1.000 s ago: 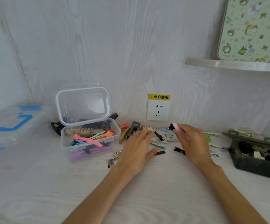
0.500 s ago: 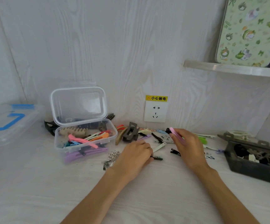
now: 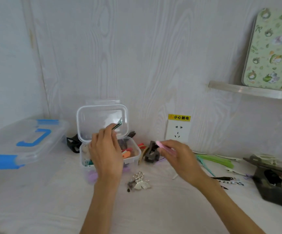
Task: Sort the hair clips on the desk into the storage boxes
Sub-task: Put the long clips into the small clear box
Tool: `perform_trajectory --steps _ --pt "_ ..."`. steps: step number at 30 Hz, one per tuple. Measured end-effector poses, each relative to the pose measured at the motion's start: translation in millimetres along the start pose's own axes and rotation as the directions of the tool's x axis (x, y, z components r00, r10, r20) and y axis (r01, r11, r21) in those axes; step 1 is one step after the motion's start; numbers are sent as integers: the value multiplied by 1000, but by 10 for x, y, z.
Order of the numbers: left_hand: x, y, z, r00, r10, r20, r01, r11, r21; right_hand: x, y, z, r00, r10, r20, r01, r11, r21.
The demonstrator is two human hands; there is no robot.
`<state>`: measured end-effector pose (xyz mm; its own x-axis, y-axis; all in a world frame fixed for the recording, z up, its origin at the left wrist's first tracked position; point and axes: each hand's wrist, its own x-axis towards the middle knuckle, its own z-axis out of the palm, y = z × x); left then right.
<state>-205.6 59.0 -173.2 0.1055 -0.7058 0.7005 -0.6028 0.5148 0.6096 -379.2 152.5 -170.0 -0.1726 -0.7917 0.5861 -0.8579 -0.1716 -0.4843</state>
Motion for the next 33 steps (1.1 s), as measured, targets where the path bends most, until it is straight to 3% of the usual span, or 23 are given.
perform_trajectory --steps 4,8,12,14,17,19,23,25,27,29,31,33 --pt "51 -182 -48 987 -153 51 142 975 171 383 -477 509 958 -227 173 238 970 -45" --pt "55 -160 -88 981 -191 43 187 979 83 511 -616 740 922 -174 346 203 978 -49" --pt "59 -27 -107 1000 -21 -1 21 998 -51 342 -452 475 962 -149 230 149 989 19" --pt "13 50 -83 985 136 104 -132 990 -42 168 -242 214 979 -106 173 109 994 -13" --pt "-93 105 3 835 283 471 -309 951 -23 -168 237 -289 991 56 125 -38 989 -143" --pt "-156 84 71 754 306 580 -399 916 35 -408 589 -603 960 228 164 -174 941 -290" --pt "-170 68 131 832 275 481 -383 913 140 -750 1000 -833 843 510 170 -383 792 -476" --pt "-215 180 191 876 297 380 -389 901 192 -774 1071 -751 847 511 148 -372 768 -521" --pt "-362 410 288 844 436 312 -490 864 116 -758 1099 -646 875 462 146 -303 757 -579" --pt "-579 629 447 750 490 444 -558 829 28 -738 1098 -571 907 401 132 -253 767 -590" --pt "-764 696 642 684 376 625 -520 853 56 -743 1079 -536 937 334 97 -219 784 -581" --pt "-855 668 772 659 262 705 -524 833 180 -736 1071 -538 955 293 53 -215 802 -558"
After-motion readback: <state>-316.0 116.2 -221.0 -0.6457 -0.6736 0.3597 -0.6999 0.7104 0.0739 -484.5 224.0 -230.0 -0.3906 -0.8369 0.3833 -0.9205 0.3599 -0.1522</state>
